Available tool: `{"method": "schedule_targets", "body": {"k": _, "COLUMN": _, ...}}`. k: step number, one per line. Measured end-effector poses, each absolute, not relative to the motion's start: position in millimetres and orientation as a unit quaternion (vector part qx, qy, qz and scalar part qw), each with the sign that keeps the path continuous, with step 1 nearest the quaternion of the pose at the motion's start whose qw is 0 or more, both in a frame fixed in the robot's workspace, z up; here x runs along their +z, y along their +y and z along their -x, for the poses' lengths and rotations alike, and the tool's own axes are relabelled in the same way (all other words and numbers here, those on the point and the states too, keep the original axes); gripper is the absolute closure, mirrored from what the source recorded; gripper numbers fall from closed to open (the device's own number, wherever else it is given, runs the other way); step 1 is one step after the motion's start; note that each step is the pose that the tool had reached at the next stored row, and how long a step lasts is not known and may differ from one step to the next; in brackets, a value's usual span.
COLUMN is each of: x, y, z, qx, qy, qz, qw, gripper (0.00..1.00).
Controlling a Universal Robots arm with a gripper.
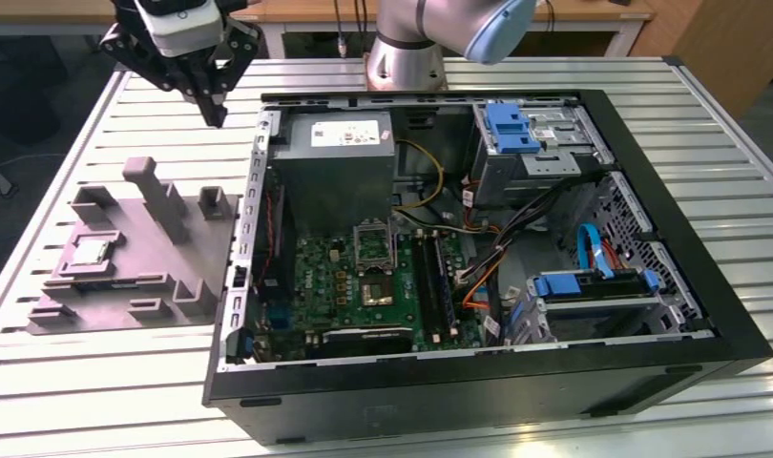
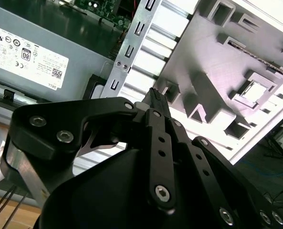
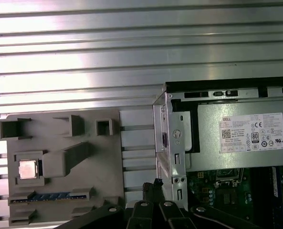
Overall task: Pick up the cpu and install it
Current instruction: 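Reach for the cpu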
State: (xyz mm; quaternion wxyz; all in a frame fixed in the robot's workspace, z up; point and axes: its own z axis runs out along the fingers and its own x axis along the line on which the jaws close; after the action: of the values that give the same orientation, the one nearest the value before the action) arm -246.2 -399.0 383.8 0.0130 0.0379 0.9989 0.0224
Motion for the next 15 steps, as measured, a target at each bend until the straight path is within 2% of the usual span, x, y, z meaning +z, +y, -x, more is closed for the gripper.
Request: {"method": "schedule_targets", "body": {"k": 15, "x": 381.8, "y": -399.0, "z": 252.3, "qx": 0.022, "qy": 0.999, "qz": -0.038, "qw": 0.013, "gripper": 0.89}}
